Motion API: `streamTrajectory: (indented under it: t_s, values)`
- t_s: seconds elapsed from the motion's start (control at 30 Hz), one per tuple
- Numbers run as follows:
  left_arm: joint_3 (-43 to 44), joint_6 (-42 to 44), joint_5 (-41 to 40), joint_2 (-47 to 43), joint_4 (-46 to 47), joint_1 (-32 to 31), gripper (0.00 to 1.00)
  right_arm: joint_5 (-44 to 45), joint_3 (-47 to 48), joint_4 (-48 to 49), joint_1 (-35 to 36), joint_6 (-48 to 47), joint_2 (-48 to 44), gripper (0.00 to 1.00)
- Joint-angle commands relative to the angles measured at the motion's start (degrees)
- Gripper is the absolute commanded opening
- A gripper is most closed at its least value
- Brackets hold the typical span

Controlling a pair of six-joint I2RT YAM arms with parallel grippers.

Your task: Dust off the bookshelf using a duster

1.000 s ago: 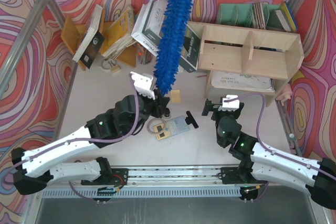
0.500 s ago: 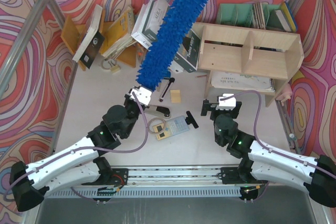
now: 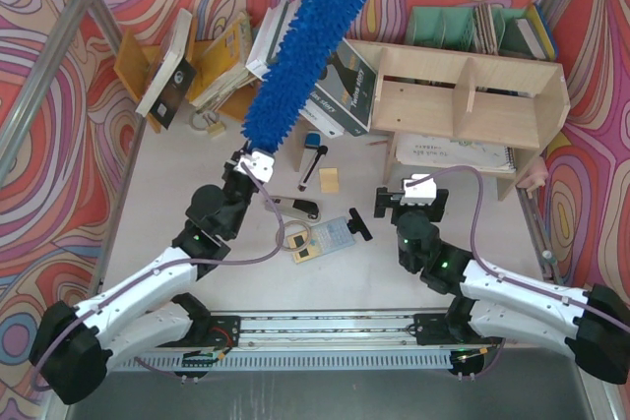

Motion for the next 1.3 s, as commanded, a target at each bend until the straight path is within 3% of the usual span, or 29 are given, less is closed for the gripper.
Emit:
streamTrajectory:
  t_s: [0.0,0.33,0.7,1.27]
  values:
    - [-1.21,-0.05,5.71,3.39,9.99,1.24,0.0,0.71,2.14,-0.87,-0.46,0.86,0.35,0.91]
    - [-8.1,-3.85,8.23,14.13,21.34,0.77,0.0,0.72,2.2,-1.21,-0.89,0.83,0.13,0.91]
    - [-7.96,-1.02,8.09,22.63,24.37,-4.75,0.0,0.72,2.55,-1.49,-1.41,0.96,1.35,0.91]
    - [-5.41,-0.19,3.69,9.1,19.27,-0.56,0.0,0.29,2.65,-2.12,-1.68,1.49,0.87,0.91]
